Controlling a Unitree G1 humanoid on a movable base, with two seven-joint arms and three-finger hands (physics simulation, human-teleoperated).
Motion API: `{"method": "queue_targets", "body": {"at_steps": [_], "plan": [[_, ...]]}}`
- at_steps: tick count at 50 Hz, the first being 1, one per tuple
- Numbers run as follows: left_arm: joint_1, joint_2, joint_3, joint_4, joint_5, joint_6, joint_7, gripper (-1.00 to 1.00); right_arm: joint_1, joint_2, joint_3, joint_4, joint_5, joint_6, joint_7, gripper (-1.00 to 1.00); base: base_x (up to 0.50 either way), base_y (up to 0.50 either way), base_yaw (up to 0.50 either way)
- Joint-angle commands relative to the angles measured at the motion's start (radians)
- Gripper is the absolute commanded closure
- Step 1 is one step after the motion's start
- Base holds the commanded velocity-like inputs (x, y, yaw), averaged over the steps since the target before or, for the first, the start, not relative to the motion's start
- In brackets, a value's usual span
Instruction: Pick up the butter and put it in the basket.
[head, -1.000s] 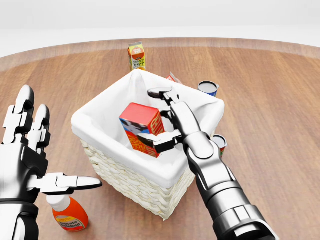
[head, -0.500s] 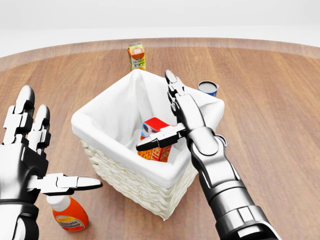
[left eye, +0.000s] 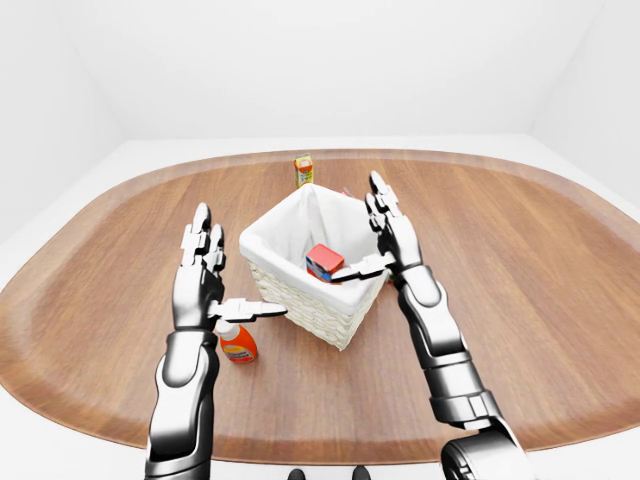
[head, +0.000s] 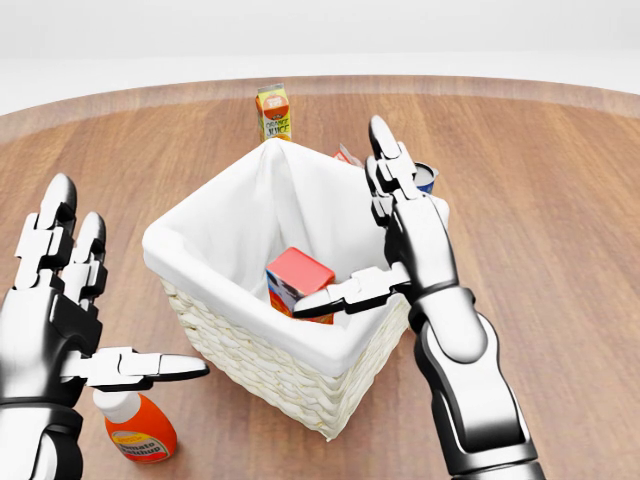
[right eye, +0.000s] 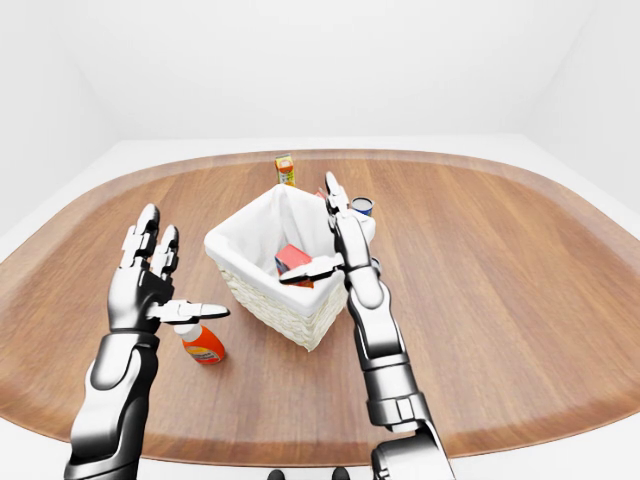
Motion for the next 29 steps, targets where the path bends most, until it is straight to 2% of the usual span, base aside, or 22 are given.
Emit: {"method": "queue_targets", "body": {"at_steps": [1,2,3,12,29], "plan": [[-0.003,0.0,-0.003,0.004,0.002,0.0,0.0,-1.0,0.188,0.009,0.015,-0.253,0.006,0.025,-0.009,-1.0,0.0,0.0,0.0],[-0.004,0.0,-0.003,0.006,0.003,0.0,0.0,-1.0,0.219,0.011,0.02,-0.266,0.002,0.006,-0.012,-1.0,0.0,0.0,0.0],[-0.005,0.0,-0.003,0.007,0.002,0.0,0.0,-1.0,0.231,0.013,0.021,-0.27,0.002,-0.002,-0.014,-1.0,0.0,0.0,0.0],[-0.017,0.001,-0.01,0.001,0.005,0.0,0.0,-1.0,0.311,0.022,0.029,-0.314,0.016,-0.052,-0.044,-1.0,0.0,0.0,0.0],[-0.013,0.0,-0.012,-0.037,0.006,0.0,-0.003,-1.0,0.38,0.021,0.035,-0.384,0.03,-0.059,-0.069,-1.0,0.0,0.0,0.0]]}}
